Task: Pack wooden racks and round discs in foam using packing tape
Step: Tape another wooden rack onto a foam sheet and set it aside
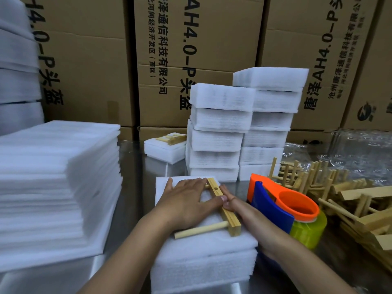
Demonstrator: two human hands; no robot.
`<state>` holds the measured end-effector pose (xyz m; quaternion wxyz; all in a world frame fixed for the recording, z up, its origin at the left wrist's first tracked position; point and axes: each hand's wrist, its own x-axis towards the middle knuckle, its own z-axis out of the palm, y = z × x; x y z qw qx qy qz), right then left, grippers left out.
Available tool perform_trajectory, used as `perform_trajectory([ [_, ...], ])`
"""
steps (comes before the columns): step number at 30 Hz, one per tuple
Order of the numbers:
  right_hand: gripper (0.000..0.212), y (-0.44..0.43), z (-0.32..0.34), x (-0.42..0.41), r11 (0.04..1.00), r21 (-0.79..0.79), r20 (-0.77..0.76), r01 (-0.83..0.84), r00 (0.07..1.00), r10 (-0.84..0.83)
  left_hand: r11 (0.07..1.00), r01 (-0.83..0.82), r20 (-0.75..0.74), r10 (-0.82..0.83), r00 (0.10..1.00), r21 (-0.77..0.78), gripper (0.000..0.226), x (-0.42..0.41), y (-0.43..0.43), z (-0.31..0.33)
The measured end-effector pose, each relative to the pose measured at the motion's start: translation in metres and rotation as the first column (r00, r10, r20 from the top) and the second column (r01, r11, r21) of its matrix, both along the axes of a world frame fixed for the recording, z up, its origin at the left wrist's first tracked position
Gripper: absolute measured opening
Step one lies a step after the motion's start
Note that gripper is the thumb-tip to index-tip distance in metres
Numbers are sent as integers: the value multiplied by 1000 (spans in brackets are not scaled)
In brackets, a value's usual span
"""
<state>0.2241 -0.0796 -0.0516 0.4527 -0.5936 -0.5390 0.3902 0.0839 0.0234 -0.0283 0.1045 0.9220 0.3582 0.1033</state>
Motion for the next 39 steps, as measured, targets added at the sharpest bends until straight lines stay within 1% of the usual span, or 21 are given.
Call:
perform_trajectory([
  [2,53,0,7,-5,999,-11,-3,49,999,-49,1000,9,1,-9,1000,-5,85,-1,0,-1],
  [3,47,-7,10,-4,994,57,19,88,996,-89,1000,11,2,-11,1000,-13,87,-1,1,-1],
  [5,26,-15,12,5,922,312,228,227,925,-304,1000,13,3,-12,1000,-26,88,-1,2,-1],
  [7,20,-22,17,19,796,529,504,295,645,-574,999,13,2,-13,1000,-36,88,-1,3,-1],
  [8,25,-27,18,29,770,565,599,296,494,-630,999,14,-2,-14,1000,-38,88,-1,3,-1],
  [10,41,-40,16,46,807,451,763,381,304,-570,999,14,-17,-15,1000,-43,88,-1,3,-1],
  [12,55,-51,10,55,828,286,844,482,281,-456,999,13,-26,-14,1000,-52,88,-1,2,0],
  [13,61,-54,5,59,833,268,850,484,289,-441,998,15,-30,-17,999,-60,88,-1,2,1],
  [15,67,-59,2,64,850,333,848,408,264,-459,996,23,-34,-26,999,-86,87,-2,2,3],
  [16,61,-60,4,64,857,385,838,343,259,-480,994,23,-31,-27,999,-111,86,-3,3,4],
  [17,51,-60,8,64,855,431,812,289,289,-507,990,26,-25,-30,999,-141,86,-4,3,5],
  [20,21,-64,30,63,814,516,641,266,511,-573,976,38,-7,-40,999,-213,97,-2,4,8],
  [23,21,-67,61,59,758,593,434,273,684,-586,973,32,81,-13,997,-227,112,-2,3,10],
  [26,15,-69,91,50,686,695,253,215,820,-513,990,14,382,40,923,-138,91,-1,3,16],
  [28,19,-67,102,46,667,726,159,167,903,-400,985,35,667,87,740,-168,61,-2,3,24],
  [29,19,-65,105,45,670,728,122,146,934,-337,951,130,774,145,617,-281,49,-5,3,29],
  [30,15,-63,106,44,681,721,96,124,956,-276,856,296,823,226,521,-423,45,-7,1,36],
  [32,12,-58,105,42,710,700,70,79,982,-177,560,569,795,353,494,-602,53,-11,-1,43],
  [34,19,-54,103,40,733,677,40,67,991,-127,397,667,772,415,482,-630,48,-13,-4,44],
  [36,25,-52,100,39,749,657,-5,85,994,-108,371,679,757,477,446,-634,27,-11,-5,43],
  [39,22,-47,95,40,762,638,-80,112,994,-79,385,654,731,550,403,-651,26,-12,-3,42],
])
